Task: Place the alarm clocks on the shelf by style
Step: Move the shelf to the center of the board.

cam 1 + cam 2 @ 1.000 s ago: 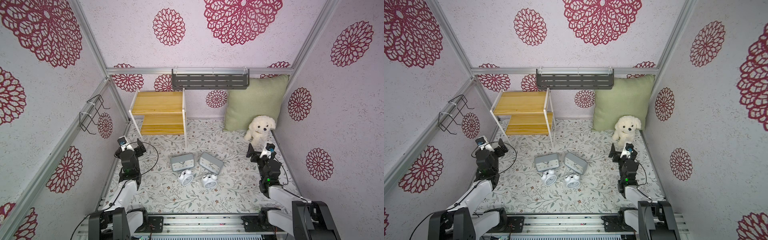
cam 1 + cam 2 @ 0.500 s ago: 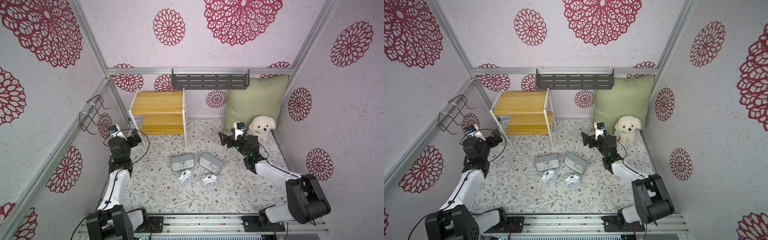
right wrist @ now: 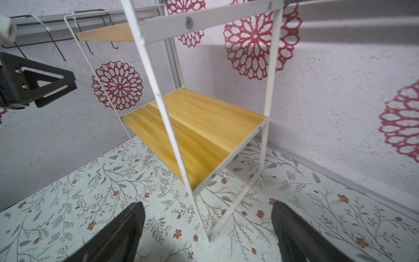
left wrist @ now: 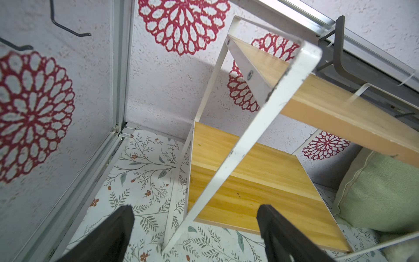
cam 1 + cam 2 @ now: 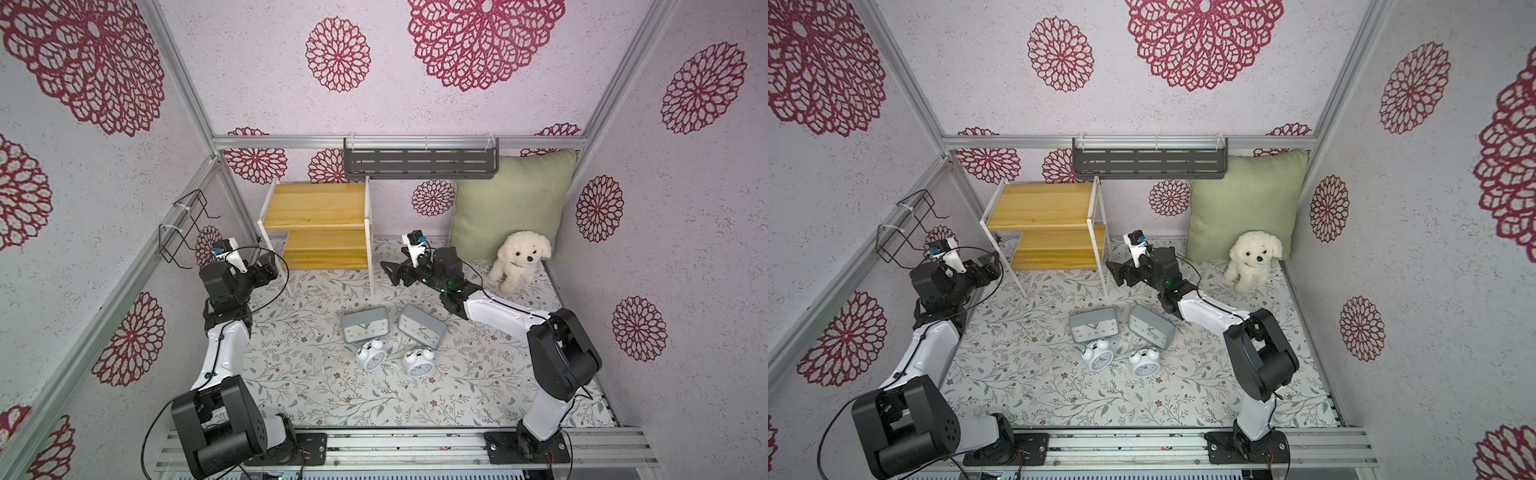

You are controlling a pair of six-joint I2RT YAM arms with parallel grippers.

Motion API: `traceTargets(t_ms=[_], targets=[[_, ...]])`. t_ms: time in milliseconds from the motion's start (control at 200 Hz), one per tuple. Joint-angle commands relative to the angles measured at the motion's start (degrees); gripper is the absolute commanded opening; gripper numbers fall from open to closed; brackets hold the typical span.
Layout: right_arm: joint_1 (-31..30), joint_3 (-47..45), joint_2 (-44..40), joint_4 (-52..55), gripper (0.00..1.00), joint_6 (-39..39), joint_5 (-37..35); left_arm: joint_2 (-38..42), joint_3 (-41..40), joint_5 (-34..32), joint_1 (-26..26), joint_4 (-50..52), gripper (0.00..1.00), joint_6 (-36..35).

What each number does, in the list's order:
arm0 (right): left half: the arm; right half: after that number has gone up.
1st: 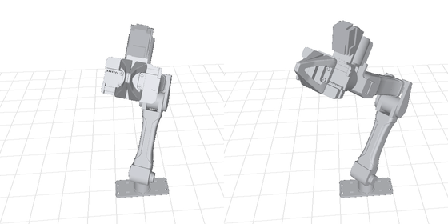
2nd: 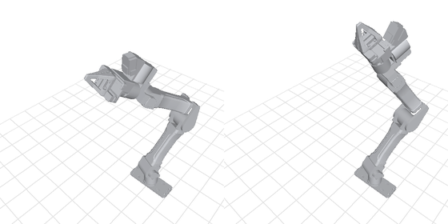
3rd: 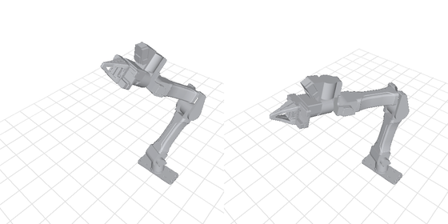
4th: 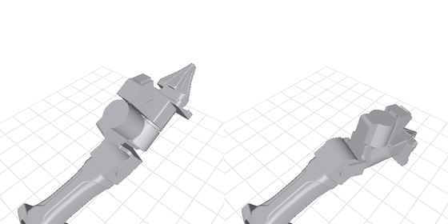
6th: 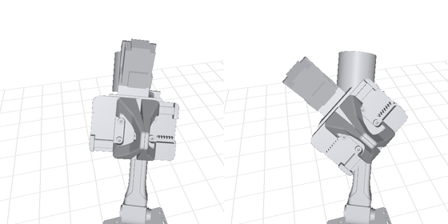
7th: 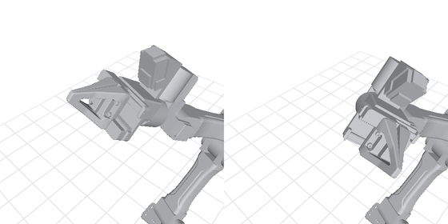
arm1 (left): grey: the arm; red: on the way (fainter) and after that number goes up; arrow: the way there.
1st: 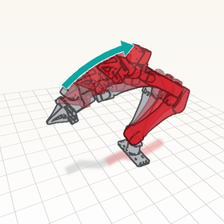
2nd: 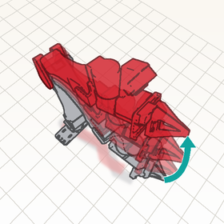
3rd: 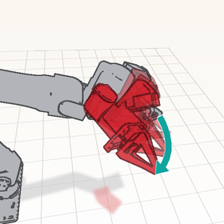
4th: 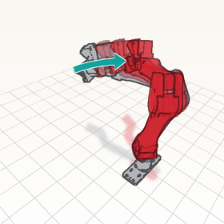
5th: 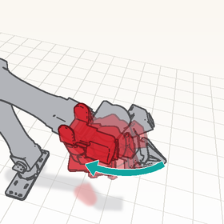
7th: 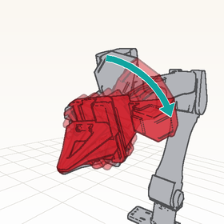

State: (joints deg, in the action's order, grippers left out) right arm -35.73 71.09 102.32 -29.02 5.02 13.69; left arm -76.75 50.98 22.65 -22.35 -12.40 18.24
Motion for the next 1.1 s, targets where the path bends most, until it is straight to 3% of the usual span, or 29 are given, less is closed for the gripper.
traceTargets(t_ms=[0, 130, 320, 430, 811, 1096], targets=[[-1.6, 5.3, 1.6, 1.8, 0.95, -1.7, -0.8, -1.7, 2.2, 2.9, -0.4, 0.3, 0.92, -1.5], [-3.0, 9.4, 4.4, 2.4, 0.94, -1.9, -2.2, -3.6, 3.9, 2.9, -0.4, 0.3, 0.91, -1.9], [-4.0, 15.3, 8.7, 2.6, 0.87, -0.6, -5.6, -7.5, 7.7, 5.1, -0.4, 0.8, 0.81, -2.4], [-4.5, 17.9, 10.6, 3.0, 0.84, -0.9, -7.4, -9.3, 9.2, 6.1, -0.4, 0.4, 0.82, -2.5], [-5.0, 24.2, 15.5, 3.1, 0.69, -0.3, -9.9, -14.0, 14.1, 9.5, -0.3, 2.2, 0.57, -3.6], [-5.2, 24.1, 16.3, 0.1, 0.36, -0.4, -10.0, -15.5, 16.0, 13.2, 1.2, 5.0, 0.34, -6.5]])
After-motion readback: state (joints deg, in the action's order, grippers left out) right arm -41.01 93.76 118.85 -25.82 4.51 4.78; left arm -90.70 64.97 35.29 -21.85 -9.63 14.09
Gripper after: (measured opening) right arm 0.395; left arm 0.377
